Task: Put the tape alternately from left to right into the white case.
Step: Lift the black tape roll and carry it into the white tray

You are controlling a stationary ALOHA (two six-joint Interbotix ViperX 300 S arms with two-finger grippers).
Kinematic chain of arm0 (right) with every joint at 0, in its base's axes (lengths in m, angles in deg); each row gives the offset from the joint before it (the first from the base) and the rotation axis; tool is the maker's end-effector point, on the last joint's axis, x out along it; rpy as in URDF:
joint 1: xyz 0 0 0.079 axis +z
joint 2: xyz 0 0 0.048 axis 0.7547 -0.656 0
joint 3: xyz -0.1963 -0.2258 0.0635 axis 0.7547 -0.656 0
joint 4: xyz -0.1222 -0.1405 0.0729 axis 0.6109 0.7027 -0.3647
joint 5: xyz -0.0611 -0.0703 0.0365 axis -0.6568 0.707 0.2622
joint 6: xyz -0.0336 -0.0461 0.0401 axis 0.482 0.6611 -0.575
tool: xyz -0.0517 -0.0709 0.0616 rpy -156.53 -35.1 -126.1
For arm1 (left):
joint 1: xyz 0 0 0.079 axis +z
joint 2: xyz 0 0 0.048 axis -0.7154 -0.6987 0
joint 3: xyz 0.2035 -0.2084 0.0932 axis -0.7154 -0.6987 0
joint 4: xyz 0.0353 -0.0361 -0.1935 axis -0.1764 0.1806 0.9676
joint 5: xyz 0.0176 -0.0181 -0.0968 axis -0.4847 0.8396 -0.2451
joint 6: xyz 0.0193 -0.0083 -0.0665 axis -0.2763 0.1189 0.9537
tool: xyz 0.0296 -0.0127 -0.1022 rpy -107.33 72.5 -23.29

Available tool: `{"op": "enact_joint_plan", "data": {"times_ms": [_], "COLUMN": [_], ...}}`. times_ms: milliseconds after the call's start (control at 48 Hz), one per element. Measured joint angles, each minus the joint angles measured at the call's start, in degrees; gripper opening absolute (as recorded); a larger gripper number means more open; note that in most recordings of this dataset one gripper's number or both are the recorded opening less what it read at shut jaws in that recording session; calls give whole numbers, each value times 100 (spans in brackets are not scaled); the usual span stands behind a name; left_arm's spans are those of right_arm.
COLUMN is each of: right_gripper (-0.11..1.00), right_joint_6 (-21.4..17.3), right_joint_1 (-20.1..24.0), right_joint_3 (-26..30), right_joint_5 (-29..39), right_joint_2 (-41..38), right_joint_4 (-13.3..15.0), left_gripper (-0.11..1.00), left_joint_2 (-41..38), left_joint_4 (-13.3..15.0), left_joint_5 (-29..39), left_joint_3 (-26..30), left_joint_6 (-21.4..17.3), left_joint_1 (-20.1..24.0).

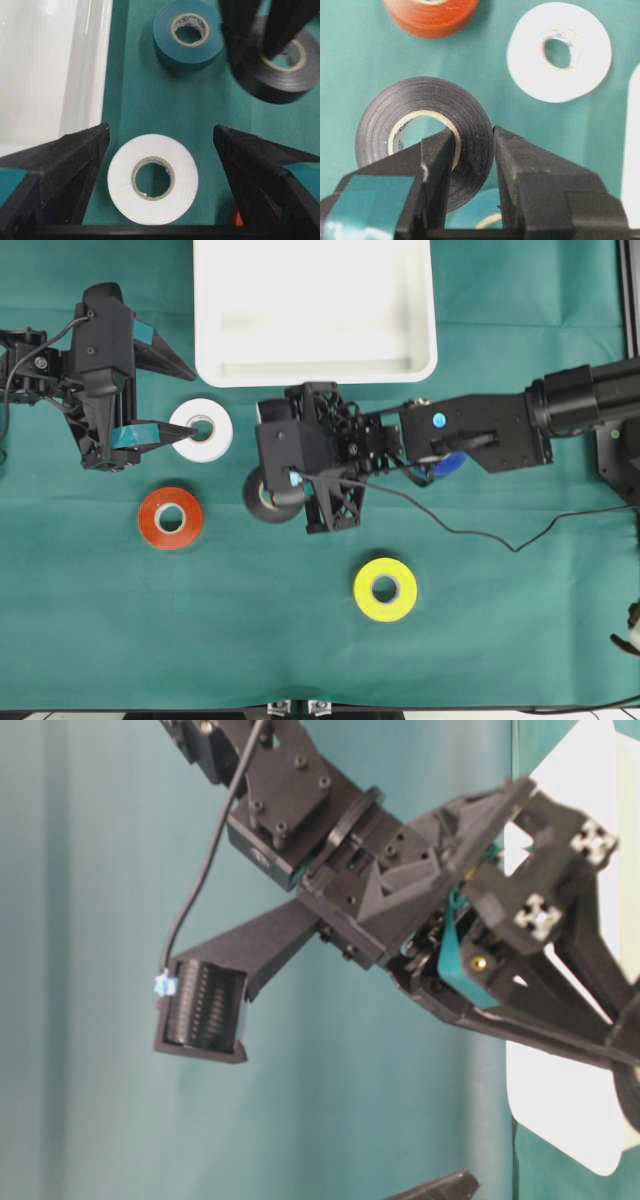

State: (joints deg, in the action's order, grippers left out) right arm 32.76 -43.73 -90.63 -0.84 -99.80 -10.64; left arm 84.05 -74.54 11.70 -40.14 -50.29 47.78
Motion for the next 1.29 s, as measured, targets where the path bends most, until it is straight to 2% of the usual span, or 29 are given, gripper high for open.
{"op": "enact_joint_plan", "data": {"times_ms": [292, 730, 1084, 1292], "right_gripper": [24, 24, 24, 24], "right_joint_6": [0, 9, 44, 53], "right_joint_1": [-343, -1125, -1854, -2145], "right_joint_3": [97, 272, 281, 281], "right_joint_5": [18, -62, -413, -747], "right_joint_2": [0, 0, -35, -176], "right_joint_4": [352, 923, 1020, 1239], "left_gripper": [66, 66, 66, 66], "left_joint_2": [0, 0, 0, 0], "left_joint_4": [0, 0, -9, 0], "left_joint_5": [0, 0, 0, 0], "left_joint_3": [-9, -9, -26, -35], "left_joint_6": [0, 0, 9, 18], "left_joint_1": [0, 0, 0, 0]}}
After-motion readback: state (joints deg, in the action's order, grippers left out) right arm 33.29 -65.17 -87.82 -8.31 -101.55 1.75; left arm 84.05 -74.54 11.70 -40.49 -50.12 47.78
